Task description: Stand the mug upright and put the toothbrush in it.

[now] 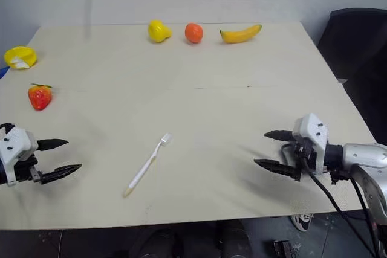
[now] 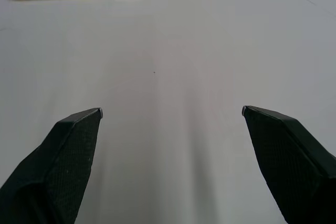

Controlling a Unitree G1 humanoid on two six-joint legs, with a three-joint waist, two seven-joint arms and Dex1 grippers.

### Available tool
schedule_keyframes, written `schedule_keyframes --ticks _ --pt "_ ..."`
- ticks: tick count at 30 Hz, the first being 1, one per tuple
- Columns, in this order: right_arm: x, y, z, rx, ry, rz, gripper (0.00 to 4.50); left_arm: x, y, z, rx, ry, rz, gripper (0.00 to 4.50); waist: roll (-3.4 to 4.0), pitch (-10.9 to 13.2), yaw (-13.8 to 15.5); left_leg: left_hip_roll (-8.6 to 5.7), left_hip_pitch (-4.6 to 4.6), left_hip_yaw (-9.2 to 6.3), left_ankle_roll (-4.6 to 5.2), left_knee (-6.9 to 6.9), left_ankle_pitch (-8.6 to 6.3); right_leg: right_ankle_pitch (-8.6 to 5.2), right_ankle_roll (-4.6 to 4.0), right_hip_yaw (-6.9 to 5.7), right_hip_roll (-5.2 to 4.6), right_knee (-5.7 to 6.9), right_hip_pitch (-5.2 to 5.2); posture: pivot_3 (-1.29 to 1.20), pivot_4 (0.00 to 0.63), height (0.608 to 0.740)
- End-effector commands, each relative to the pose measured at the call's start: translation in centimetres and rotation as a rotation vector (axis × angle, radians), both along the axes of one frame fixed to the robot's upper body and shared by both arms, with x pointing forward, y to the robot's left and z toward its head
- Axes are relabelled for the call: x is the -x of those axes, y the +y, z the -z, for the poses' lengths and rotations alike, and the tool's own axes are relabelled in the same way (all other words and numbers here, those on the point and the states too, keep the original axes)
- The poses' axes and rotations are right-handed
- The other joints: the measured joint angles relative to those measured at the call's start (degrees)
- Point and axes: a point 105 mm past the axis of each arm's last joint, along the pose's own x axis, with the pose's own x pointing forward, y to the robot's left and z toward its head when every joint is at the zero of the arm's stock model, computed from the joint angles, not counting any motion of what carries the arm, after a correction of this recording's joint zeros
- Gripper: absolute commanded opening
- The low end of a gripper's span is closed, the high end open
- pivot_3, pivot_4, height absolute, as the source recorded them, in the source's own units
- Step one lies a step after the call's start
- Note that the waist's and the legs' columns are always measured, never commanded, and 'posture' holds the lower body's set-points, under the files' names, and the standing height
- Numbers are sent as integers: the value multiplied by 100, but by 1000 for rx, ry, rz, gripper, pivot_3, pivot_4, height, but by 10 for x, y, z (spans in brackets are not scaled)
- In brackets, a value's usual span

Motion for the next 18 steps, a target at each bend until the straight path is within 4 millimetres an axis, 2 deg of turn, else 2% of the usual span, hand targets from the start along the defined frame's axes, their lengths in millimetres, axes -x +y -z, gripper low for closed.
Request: schedule_keyframes --ticks 1,18 --pt "2 4 -13 7 -43 -20 4500 -1 -4 -12 -1 -39 16 4429 0 0 3 2 0 0 -1 0 0 0 0 -1 2 0 0 0 150 740" --pt "5 6 -11 -1 -36 20 4500 -11 -11 -15 0 -33 21 4429 0 0 3 -6 -1 41 -4 0 0 0 0 -1 6 1 -2 0 150 740"
